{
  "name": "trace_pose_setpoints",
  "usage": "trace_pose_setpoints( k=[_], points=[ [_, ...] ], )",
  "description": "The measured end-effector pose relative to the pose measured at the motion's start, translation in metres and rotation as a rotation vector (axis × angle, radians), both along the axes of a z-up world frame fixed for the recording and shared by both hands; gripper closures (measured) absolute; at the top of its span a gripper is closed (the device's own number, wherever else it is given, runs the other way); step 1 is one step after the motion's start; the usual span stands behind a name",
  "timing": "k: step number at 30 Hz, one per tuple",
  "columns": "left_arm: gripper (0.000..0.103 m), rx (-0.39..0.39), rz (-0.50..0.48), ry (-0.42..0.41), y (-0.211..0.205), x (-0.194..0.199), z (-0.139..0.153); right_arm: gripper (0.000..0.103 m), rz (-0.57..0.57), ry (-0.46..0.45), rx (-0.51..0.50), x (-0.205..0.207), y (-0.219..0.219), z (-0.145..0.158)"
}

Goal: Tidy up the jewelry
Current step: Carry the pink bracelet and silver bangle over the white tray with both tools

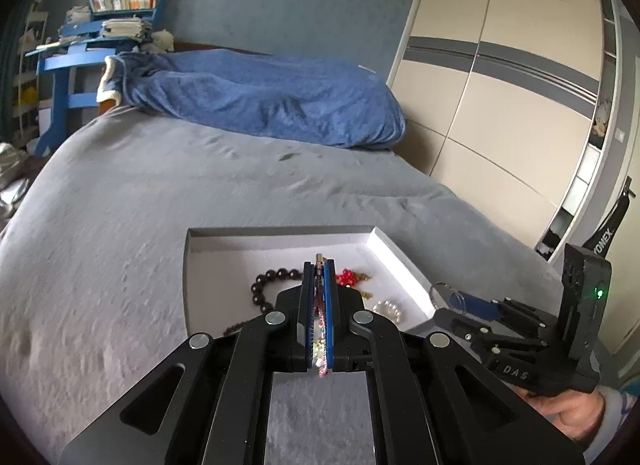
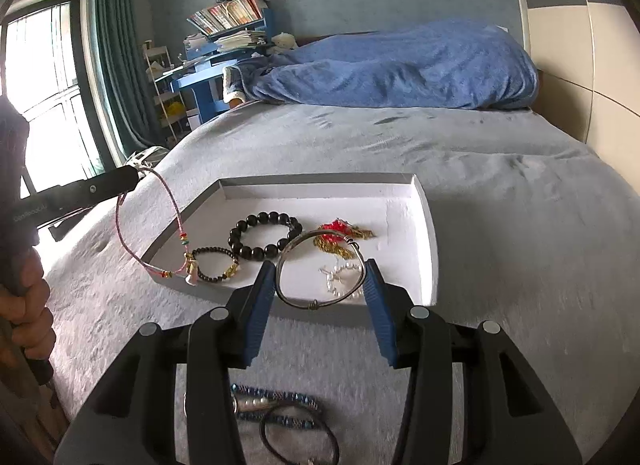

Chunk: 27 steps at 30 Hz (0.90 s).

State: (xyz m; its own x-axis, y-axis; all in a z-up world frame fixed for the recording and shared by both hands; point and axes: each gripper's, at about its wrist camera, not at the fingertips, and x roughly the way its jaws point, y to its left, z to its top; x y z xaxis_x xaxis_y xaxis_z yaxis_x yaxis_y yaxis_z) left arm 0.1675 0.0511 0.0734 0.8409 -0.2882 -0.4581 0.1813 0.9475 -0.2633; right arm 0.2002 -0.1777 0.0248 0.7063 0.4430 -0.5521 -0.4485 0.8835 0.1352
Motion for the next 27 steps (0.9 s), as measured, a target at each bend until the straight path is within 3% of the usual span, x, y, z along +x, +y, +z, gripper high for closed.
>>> trace_pose_setpoints(
  k=[14,21,27],
  points=[
    [0.098,-0.059,-0.024,-0.08,-0.003,0.031,0.025,0.058,0.008,-0.006,-0.011,0.029,0.009,0.0],
    [0.098,-0.049,-0.022,0.028,-0.003,0.048,-0.006,0.058,0.029,0.027,-0.031,0.044,0.02,-0.013],
    [0.098,0.016,0.001,0.109,-0.006,0.056,-0.031,0.058,0.048,0.072,-0.059,0.052,0.027,-0.028]
  ],
)
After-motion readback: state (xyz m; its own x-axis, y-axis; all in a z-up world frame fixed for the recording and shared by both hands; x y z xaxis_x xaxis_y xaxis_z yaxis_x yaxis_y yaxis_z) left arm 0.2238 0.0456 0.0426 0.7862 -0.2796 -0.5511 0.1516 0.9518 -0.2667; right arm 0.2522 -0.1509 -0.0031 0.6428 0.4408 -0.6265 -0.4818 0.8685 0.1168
